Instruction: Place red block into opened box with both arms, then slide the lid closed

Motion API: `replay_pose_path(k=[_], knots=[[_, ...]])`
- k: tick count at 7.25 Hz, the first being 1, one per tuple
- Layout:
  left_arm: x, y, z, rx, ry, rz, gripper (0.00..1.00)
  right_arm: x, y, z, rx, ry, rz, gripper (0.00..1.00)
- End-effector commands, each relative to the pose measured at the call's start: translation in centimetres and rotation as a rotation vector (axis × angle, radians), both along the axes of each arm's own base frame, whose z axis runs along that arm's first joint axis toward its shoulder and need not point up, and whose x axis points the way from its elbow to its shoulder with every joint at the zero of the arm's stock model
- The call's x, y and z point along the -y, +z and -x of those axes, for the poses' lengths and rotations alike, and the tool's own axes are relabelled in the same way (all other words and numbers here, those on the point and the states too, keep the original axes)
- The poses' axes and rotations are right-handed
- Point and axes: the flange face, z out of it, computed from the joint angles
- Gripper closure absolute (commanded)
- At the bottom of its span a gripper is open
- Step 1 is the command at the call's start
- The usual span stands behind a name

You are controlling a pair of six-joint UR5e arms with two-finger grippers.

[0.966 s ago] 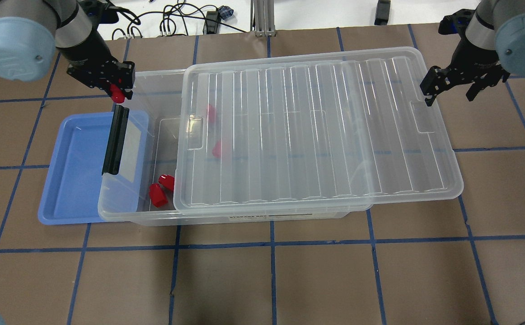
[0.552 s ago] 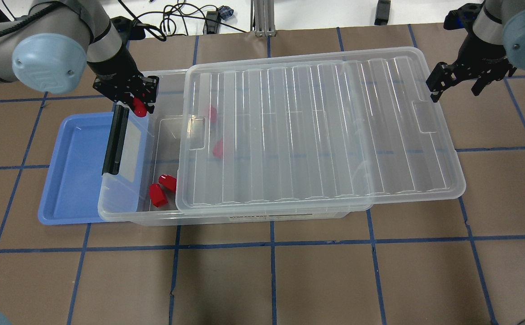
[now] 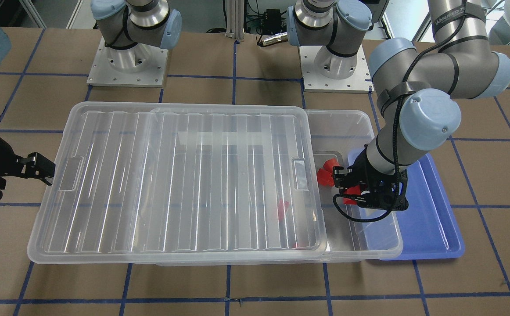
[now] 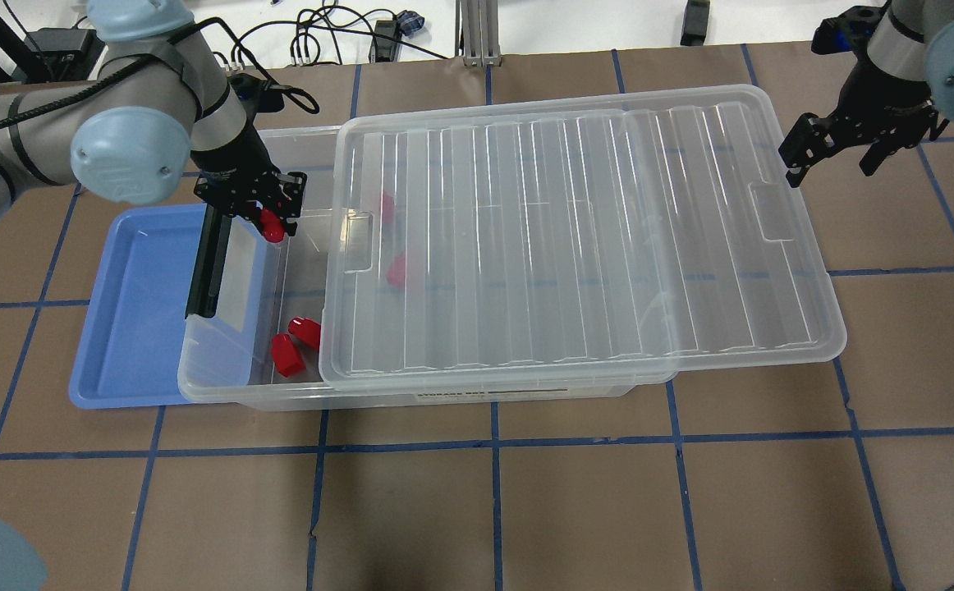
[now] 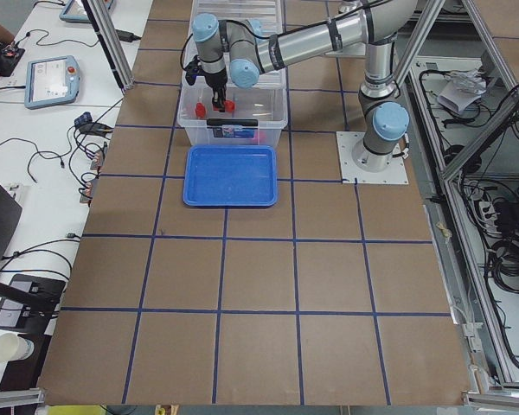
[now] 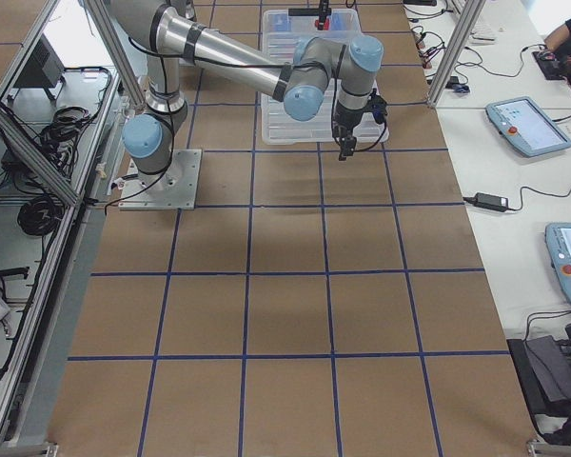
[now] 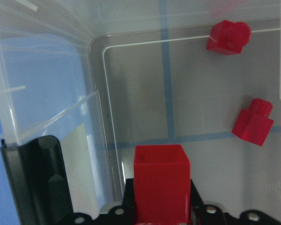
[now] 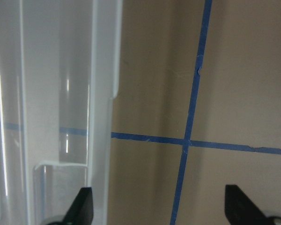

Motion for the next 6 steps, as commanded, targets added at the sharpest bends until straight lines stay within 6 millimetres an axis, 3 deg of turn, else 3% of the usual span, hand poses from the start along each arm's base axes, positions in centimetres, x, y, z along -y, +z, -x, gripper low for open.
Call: replay_pose_path(k=[1,6], knots=[[-0.8,-2.2,0.0,0.002,0.013,0.025,0.99,-0.2,-1.4,-0.5,0.045,0.008,-0.032,0.00],[-0.6,-4.1,0.4,-0.003,0.041,0.001,0.99,0.5,-1.9,0.8,0.003,0.048,-0.033,0.00]])
